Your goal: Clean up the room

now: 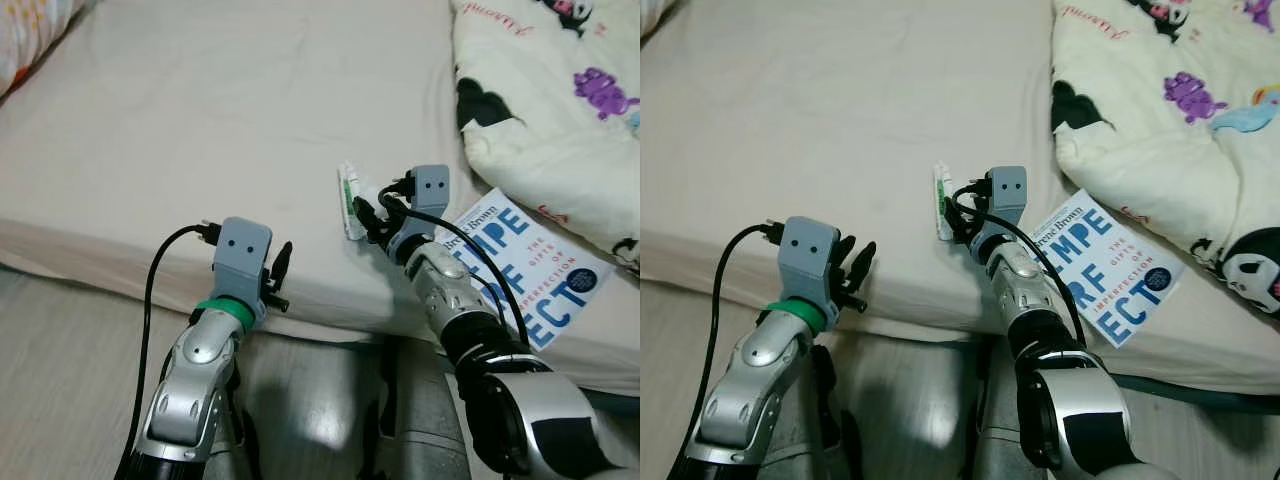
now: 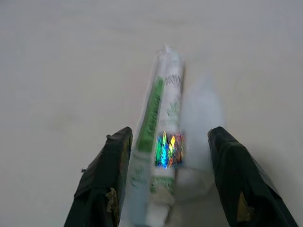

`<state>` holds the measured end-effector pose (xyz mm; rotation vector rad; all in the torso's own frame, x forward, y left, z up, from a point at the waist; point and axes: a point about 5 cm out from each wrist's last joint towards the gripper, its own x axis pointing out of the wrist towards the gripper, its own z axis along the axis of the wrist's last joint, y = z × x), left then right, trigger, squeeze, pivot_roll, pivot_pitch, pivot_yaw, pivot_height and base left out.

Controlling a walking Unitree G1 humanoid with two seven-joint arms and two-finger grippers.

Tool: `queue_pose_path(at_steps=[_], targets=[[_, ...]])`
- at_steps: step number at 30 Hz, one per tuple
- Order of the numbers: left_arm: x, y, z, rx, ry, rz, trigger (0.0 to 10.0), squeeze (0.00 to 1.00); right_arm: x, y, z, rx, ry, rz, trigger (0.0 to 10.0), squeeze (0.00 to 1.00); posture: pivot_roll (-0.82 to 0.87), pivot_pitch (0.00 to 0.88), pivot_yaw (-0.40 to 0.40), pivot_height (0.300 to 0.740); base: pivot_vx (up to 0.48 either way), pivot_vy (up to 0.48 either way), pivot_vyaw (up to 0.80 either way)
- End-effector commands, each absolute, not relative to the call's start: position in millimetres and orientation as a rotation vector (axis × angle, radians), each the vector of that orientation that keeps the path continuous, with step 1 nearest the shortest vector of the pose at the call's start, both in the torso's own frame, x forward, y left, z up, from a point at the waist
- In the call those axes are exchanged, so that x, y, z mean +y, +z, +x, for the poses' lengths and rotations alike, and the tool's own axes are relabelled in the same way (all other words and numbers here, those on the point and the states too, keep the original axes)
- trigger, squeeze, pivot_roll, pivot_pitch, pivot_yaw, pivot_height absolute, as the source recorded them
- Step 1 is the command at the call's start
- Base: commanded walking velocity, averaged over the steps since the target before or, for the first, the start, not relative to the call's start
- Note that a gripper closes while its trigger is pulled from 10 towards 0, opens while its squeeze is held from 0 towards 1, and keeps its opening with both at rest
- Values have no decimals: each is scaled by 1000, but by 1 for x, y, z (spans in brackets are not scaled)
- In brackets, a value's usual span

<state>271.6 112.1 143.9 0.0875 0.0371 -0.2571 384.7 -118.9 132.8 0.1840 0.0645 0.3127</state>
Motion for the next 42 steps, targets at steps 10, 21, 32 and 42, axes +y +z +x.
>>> queue_pose_path(at_steps=[10, 21, 32, 42], targets=[[118, 140, 248, 125, -251, 104, 10000, 0, -120, 129, 388, 140, 257, 100, 10000, 0, 188, 377, 55, 535, 0, 0, 0], [122, 142, 236, 164, -235, 112, 10000, 0, -118, 126, 390, 229, 273, 38, 0, 0, 212, 394, 65, 535, 0, 0, 0], [121, 142, 236, 184, -234, 106, 10000, 0, -124, 126, 391, 263, 261, 61, 0, 0, 199, 387, 68, 535, 0, 0, 0], [119, 141, 243, 187, -237, 105, 10000, 0, -117, 153, 399, 139, 338, 215, 0, 0, 180, 355, 60, 535, 0, 0, 0]])
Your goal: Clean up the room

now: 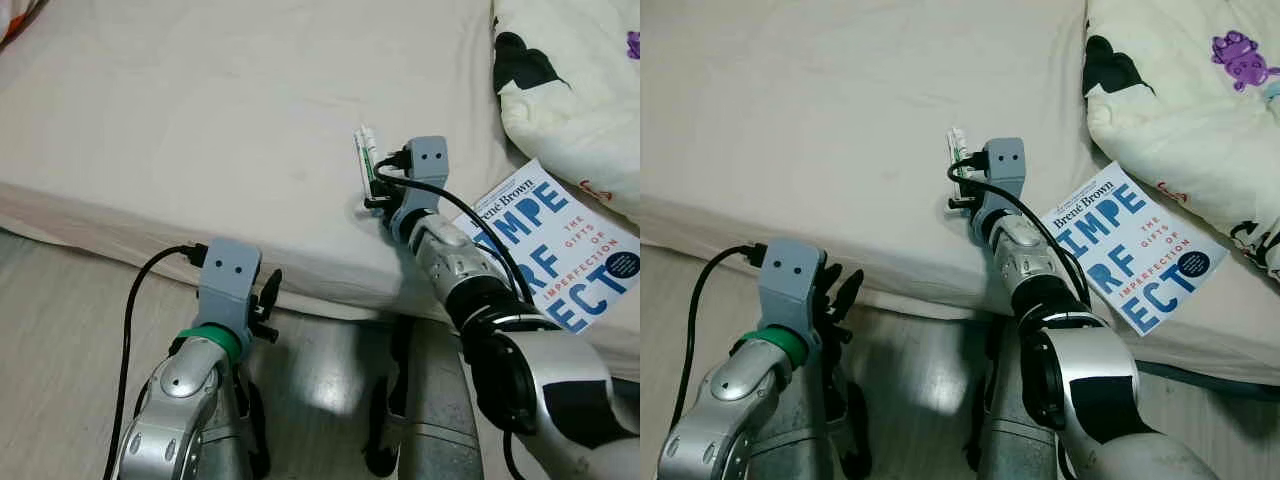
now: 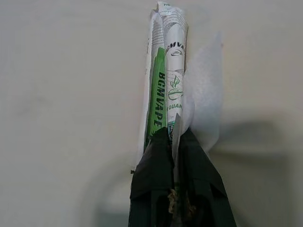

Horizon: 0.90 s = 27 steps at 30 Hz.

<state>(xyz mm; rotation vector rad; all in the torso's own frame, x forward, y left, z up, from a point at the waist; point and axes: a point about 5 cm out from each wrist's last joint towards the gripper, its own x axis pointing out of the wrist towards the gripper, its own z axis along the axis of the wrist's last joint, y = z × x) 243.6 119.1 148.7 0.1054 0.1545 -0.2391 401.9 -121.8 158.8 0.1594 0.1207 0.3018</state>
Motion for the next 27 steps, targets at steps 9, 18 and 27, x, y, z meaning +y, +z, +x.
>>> queue_pose_path(at_steps=[9, 18, 27], targets=[[115, 144, 258, 146, -228, 91, 10000, 0, -109, 192, 400, -125, 478, 253, 0, 0, 125, 274, 27, 535, 0, 0, 0], [118, 164, 280, 29, -196, 31, 10000, 0, -132, 182, 344, -303, 442, 167, 10000, 0, 31, 152, -16, 535, 0, 0, 0], [139, 180, 302, -94, -43, 11, 10000, 0, -182, 136, 306, -218, 219, 43, 10000, 0, -54, 31, -50, 545, 0, 0, 0]])
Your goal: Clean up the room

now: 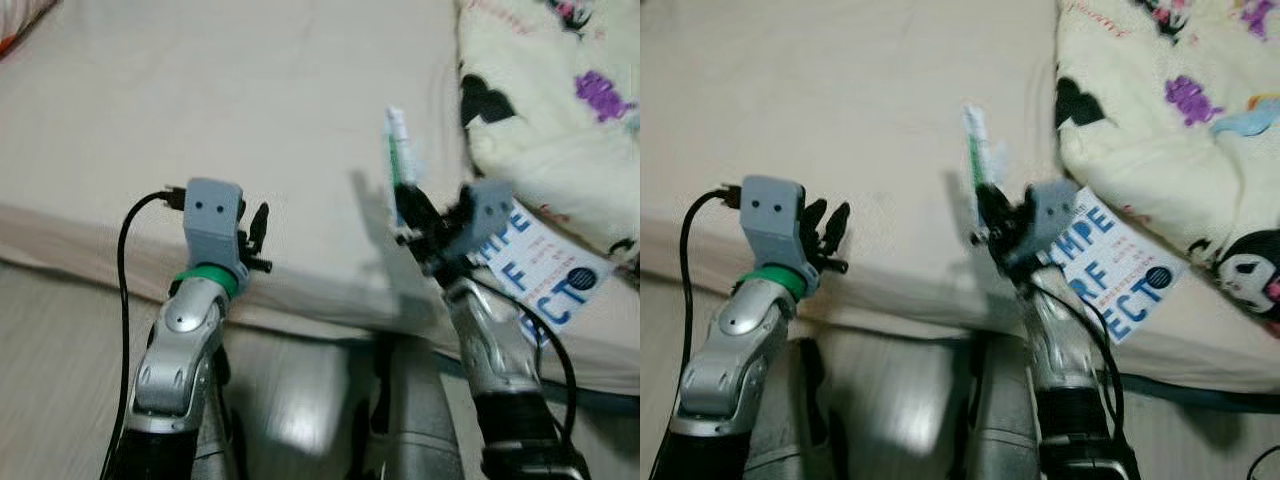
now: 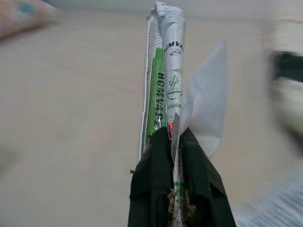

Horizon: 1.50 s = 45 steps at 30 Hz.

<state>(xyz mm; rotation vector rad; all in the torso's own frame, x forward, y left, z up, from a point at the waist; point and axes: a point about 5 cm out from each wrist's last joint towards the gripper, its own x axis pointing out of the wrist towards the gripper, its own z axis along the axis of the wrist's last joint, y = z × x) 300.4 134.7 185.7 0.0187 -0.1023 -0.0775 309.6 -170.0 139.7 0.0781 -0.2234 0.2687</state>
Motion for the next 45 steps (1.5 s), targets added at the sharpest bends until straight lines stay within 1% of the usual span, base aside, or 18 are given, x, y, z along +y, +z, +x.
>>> queue_pose_path(at_steps=[1, 4, 5, 6, 10, 13, 16, 19, 26, 31, 38, 45], targets=[[142, 182, 304, -107, -21, 12, 10000, 0, -187, 135, 305, -205, 197, 39, 10000, 20, -57, 17, -54, 550, 0, 0, 0], [144, 183, 307, -117, -4, 14, 10000, 0, -191, 135, 306, -191, 178, 38, 10000, 20, -57, 13, -56, 560, 0, 0, 0], [148, 188, 308, -147, 23, 32, 10000, 0, -194, 141, 307, -188, 168, 36, 10000, 55, -47, 0, -63, 570, 0, 0, 0], [150, 190, 308, -159, 32, 38, 10000, 0, -195, 144, 309, -189, 166, 37, 10000, 59, -46, 0, -64, 575, 0, 0, 0], [152, 192, 308, -178, 38, 44, 10000, 0, -195, 147, 311, -189, 168, 41, 10000, 63, -41, 0, -67, 590, 0, 0, 0], [152, 195, 308, -204, 26, 53, 10000, 0, -189, 147, 316, -181, 192, 43, 10000, 71, -27, 0, -81, 610, 0, 0, 0], [151, 195, 309, -208, 23, 52, 10000, 0, -188, 146, 316, -179, 194, 42, 10000, 71, -27, 0, -81, 615, 0, 0, 0], [148, 195, 311, -215, 12, 45, 10000, 0, -188, 145, 317, -173, 193, 43, 10000, 75, -31, 0, -82, 625, 0, 0, 0], [129, 197, 318, -226, -49, 24, 10000, 0, -191, 145, 317, -160, 185, 47, 10000, 71, -44, 0, -76, 655, 0, 0, 0], [120, 197, 321, -225, -73, 20, 10000, 0, -190, 143, 317, -155, 182, 49, 10000, 75, -43, 0, -74, 675, 0, 0, 0], [115, 197, 324, -224, -89, 23, 10000, 0, -189, 143, 317, -155, 180, 51, 10000, 75, -42, 0, -73, 695, 0, 0, 0], [114, 187, 325, -194, -108, 39, 10000, 0, -186, 142, 317, -157, 171, 56, 10000, 59, -42, 0, -63, 734, 0, 0, 0]])
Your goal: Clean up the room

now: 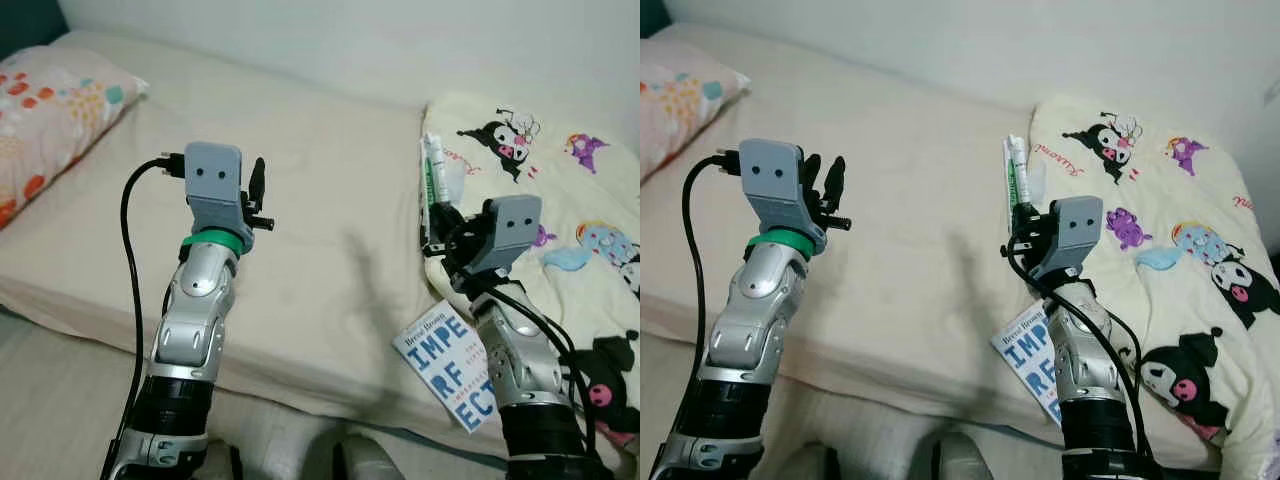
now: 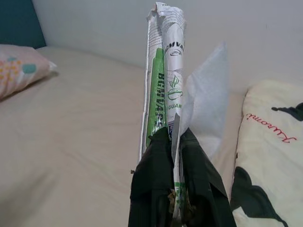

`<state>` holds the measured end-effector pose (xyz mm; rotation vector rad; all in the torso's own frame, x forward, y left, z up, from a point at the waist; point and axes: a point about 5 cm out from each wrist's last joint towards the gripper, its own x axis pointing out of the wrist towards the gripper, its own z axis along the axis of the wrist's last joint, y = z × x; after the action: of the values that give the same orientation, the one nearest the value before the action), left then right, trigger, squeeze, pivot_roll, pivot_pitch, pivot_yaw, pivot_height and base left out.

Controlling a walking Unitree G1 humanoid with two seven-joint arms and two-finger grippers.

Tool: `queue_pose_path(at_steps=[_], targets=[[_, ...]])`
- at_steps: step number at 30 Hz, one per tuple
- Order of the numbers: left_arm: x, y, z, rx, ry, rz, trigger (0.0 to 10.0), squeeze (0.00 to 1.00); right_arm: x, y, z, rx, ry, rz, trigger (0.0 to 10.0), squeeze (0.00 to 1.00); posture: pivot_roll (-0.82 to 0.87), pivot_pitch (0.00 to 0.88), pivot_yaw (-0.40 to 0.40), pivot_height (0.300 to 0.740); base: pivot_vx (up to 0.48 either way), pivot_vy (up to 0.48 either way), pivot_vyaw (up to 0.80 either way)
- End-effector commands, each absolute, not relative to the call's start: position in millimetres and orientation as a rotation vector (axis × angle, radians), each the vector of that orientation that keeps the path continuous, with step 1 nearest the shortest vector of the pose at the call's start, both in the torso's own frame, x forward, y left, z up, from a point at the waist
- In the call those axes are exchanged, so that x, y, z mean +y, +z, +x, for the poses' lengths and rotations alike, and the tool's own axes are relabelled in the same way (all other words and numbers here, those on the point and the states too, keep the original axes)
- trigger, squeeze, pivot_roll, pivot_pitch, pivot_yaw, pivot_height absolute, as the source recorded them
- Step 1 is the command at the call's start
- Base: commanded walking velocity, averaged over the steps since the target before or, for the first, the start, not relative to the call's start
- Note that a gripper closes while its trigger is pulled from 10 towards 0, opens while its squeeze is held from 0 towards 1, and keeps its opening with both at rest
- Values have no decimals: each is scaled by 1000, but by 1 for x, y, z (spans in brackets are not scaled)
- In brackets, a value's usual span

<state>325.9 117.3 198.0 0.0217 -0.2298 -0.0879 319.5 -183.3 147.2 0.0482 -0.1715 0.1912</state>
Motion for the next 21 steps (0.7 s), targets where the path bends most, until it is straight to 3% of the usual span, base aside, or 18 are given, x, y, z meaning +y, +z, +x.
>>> queue_pose_path(at_steps=[1, 6, 15, 21], targets=[[114, 185, 325, -184, -112, 44, 10000, 0, -185, 141, 317, -158, 170, 61, 10000, 59, -42, 0, -63, 739, 0, 0, 0], [114, 177, 323, -155, -136, 36, 10000, 0, -177, 138, 317, -164, 183, 67, 10000, 24, -44, 0, -45, 739, 0, 0, 0], [116, 158, 318, -99, -147, 42, 10000, 0, -122, 134, 318, -187, 324, 141, 10000, 0, -38, 0, -6, 739, 0, 0, 0], [118, 159, 318, -99, -148, 43, 10000, 0, -113, 135, 318, -195, 343, 162, 10000, 0, -33, 0, -2, 739, 0, 0, 0]])
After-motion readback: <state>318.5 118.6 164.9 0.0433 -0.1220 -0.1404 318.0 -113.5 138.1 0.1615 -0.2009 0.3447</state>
